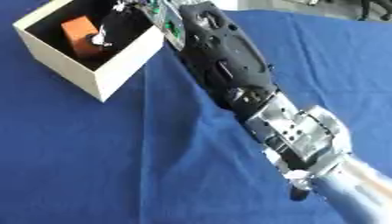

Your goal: Pick up objects on the table and place them in the box.

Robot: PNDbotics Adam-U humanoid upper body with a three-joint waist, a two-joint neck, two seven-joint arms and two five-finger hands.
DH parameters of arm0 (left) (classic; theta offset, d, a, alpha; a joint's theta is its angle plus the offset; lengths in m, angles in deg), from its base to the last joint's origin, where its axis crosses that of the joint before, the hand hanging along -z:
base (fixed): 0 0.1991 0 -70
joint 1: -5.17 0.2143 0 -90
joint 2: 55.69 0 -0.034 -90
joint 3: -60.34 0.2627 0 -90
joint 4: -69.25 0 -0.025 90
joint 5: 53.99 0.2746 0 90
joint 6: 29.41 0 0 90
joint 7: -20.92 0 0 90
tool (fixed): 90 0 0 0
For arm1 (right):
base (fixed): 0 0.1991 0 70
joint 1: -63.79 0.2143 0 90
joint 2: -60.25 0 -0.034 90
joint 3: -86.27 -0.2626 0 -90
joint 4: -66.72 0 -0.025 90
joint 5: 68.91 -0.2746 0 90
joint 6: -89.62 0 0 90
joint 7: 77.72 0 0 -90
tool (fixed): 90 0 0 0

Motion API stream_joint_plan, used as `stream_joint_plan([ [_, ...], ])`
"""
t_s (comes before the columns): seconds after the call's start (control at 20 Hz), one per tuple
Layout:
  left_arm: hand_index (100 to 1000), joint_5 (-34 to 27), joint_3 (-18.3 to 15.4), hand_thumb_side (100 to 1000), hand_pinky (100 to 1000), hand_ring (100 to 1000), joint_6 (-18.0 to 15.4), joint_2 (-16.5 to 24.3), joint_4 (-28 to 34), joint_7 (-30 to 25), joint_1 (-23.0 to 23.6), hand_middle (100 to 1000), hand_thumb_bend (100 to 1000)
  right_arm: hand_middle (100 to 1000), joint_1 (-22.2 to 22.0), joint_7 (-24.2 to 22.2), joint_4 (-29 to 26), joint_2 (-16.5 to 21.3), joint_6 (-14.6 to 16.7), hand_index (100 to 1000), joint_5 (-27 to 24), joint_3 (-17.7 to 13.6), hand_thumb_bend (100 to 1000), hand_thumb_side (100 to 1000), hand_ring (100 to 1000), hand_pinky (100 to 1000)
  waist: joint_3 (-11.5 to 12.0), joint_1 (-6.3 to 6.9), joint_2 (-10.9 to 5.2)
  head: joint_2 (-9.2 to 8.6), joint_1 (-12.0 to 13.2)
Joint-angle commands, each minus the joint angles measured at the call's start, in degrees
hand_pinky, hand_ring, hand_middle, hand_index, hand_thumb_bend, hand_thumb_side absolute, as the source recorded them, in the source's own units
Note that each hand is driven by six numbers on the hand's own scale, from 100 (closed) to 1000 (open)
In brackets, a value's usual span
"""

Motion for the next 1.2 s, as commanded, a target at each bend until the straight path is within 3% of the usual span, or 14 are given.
stream_joint_plan([
  [0.05, 699, 0.2, -0.8, 732, 504, 525, 0.3, 0.7, 0.8, 0.0, 0.2, 622, 161, 814, 1.6, -0.1, -2.9, 1.6, -0.4, 893, -2.2, -0.7, 225, 417, 891, 861, -0.2, 1.18, -2.09, 0.4, 0.2],
  [0.4, 700, 0.3, -1.2, 728, 505, 528, 0.4, 0.5, 0.8, 0.6, 0.8, 623, 166, 787, 1.4, 0.2, -11.6, 5.8, -1.0, 882, -8.3, -1.0, 100, 402, 865, 844, -2.3, 2.26, -3.68, 1.93, 2.0],
  [0.6, 700, 0.3, -1.4, 727, 506, 528, 0.2, 0.6, 0.8, 1.0, 1.0, 623, 167, 778, -0.8, 2.1, -17.3, 10.2, 0.5, 872, -11.8, -0.7, 100, 391, 863, 840, -3.5, 3.01, -4.35, 2.56, 3.4],
  [0.85, 700, 0.4, -1.8, 724, 507, 530, -0.1, 0.4, 0.8, 1.5, 1.1, 624, 171, 750, -6.4, 6.0, -24.3, 15.7, 3.4, 829, -16.1, -2.7, 100, 363, 852, 829, -4.9, 4.32, -4.84, 2.98, 5.0],
  [1.05, 701, 0.5, -1.9, 721, 508, 531, -0.3, 0.3, 0.8, 1.8, 1.2, 625, 173, 727, -11.5, 9.3, -29.7, 19.4, 4.1, 810, -19.5, -4.9, 100, 460, 836, 821, -6.0, 5.27, -5.03, 3.26, 5.9],
  [1.2, 701, 0.5, -2.1, 719, 509, 532, -0.5, 0.2, 0.8, 2.2, 1.1, 626, 176, 728, -15.3, 12.0, -34.1, 21.6, 3.4, 806, -22.1, -6.8, 100, 478, 825, 827, -6.7, 6.06, -5.1, 3.16, 6.7],
])
